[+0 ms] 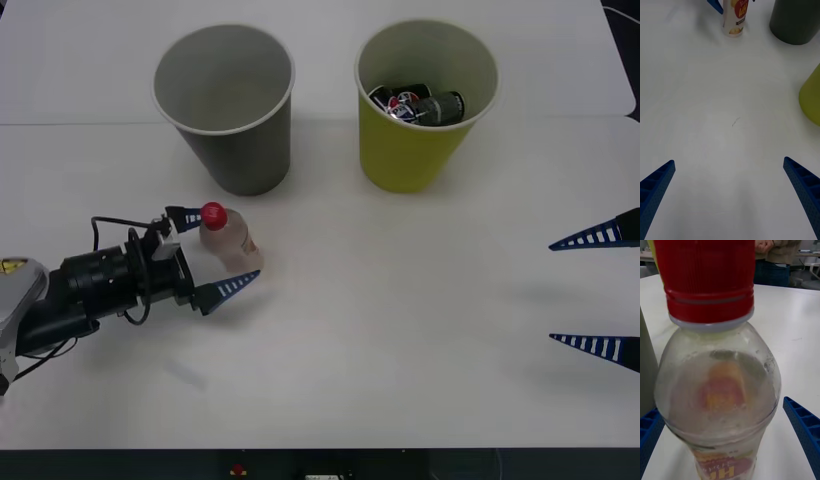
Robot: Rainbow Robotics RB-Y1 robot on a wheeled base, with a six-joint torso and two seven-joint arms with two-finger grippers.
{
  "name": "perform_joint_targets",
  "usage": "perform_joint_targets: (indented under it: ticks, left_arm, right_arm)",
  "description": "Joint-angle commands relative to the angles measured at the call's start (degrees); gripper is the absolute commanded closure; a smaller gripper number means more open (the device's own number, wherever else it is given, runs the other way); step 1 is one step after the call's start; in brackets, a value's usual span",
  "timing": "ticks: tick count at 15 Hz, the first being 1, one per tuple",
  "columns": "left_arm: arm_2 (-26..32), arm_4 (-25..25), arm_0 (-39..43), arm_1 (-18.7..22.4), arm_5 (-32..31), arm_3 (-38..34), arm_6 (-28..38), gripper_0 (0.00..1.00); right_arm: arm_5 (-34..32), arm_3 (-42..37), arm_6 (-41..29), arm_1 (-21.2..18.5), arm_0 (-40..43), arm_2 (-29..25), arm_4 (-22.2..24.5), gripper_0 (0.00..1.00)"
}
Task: Put the can into the green bin and the plastic bottle into the gray bin
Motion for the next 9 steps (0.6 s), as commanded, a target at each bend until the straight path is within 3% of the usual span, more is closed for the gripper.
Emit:
perform_joint_targets:
  ticks: [1,2,3,4,9]
  left_arm:
    - [-0.70,-0.01,-0.15,-0.43,1.02,-0.09,0.02,0.00]
    - [-0.70,-0.01,-0.24,-0.52,1.11,-0.09,-0.16,0.16]
    - [-0.79,-0.01,-0.24,-0.52,1.11,-0.09,-0.07,0.68]
    - [-0.79,-0.01,-0.24,-0.43,1.11,-0.09,-0.07,1.00]
    - [-0.79,-0.10,-0.33,-0.52,1.20,-0.09,0.20,1.00]
  right_arm:
    - [0.00,0.00,0.00,0.00,0.00,0.00,0.00,0.00]
    - [0.00,0.00,0.00,0.00,0.00,0.00,0.00,0.00]
    - [0.00,0.00,0.00,0.00,0.00,0.00,0.00,0.00]
    - [0.00,0.00,0.00,0.00,0.00,0.00,0.00,0.00]
    - [0.00,0.00,0.00,0.00,0.00,0.00,0.00,0.00]
